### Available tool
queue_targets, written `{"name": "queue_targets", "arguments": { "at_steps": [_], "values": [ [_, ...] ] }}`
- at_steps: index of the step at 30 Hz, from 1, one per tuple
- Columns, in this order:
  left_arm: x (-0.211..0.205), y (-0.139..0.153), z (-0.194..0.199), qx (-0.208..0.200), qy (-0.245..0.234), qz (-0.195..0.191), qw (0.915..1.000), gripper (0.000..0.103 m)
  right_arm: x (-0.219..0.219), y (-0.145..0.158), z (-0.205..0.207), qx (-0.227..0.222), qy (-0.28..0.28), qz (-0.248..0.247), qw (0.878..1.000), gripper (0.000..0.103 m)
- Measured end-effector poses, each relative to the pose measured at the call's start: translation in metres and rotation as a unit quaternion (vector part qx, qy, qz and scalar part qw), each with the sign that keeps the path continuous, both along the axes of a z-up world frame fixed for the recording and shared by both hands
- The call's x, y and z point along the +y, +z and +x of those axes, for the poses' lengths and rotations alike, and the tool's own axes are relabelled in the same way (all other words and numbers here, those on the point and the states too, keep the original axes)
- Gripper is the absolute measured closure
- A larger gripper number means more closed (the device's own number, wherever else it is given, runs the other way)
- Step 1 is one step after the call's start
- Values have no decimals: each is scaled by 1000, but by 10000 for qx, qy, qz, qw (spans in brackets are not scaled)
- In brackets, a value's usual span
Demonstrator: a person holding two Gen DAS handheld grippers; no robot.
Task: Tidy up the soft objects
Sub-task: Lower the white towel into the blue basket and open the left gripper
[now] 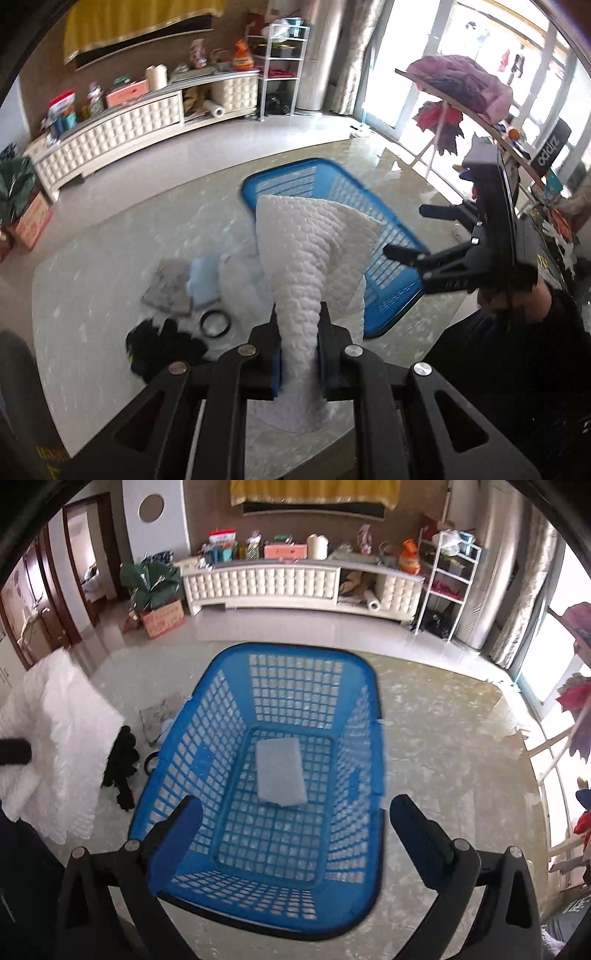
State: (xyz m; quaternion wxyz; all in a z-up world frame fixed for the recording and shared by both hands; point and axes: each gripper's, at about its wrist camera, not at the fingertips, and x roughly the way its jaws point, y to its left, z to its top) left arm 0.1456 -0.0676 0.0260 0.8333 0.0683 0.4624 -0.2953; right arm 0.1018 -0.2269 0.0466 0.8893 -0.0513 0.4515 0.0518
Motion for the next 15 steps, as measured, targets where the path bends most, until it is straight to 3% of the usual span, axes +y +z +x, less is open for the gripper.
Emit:
{"name": "queue_targets", "arguments": {
  "at_steps": [7, 15],
  "values": [
    [-60, 4, 21, 36, -377, 72, 9993, 90, -25, -13, -9, -192, -303, 127, 9993, 1],
    [-114, -36, 47, 354, -725, 437, 9958, 90, -44, -9, -18, -297, -519, 307, 9977, 1]
  ]
}}
